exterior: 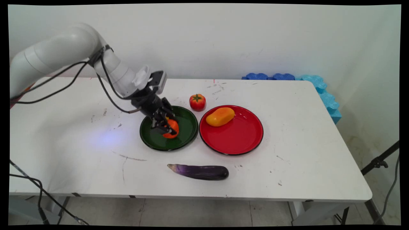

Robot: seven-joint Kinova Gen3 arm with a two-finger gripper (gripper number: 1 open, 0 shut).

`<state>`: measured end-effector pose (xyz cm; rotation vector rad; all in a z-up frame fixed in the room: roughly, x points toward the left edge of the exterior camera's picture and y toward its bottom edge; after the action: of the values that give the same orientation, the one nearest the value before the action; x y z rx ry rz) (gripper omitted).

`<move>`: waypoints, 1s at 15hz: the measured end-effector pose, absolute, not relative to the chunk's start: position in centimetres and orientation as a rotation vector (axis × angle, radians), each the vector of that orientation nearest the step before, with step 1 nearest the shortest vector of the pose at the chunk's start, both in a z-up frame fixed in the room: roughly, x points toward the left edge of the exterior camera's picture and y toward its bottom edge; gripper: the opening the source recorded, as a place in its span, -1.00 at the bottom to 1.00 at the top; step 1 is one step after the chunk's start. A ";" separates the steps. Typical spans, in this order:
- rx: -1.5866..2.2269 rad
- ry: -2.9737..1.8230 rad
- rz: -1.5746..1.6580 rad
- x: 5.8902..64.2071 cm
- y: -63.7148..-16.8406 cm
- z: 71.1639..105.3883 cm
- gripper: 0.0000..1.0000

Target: Place the picked object on the table

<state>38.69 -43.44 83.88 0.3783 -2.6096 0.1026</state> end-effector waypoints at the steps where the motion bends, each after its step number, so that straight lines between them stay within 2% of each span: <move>1: 0.405 -2.595 0.114 38.3 -43.4 84.9 -1.00; 5: 0.508 -2.526 0.136 36.2 -42.9 89.0 -1.00; 8: 0.584 -2.480 0.120 34.4 -42.1 90.8 -1.00; 11: 0.651 -2.445 0.091 32.5 -40.9 91.3 -1.00; 15: 0.708 -2.416 0.058 31.1 -39.4 90.3 -1.00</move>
<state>31.07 -39.44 90.26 0.7076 -2.4156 0.0584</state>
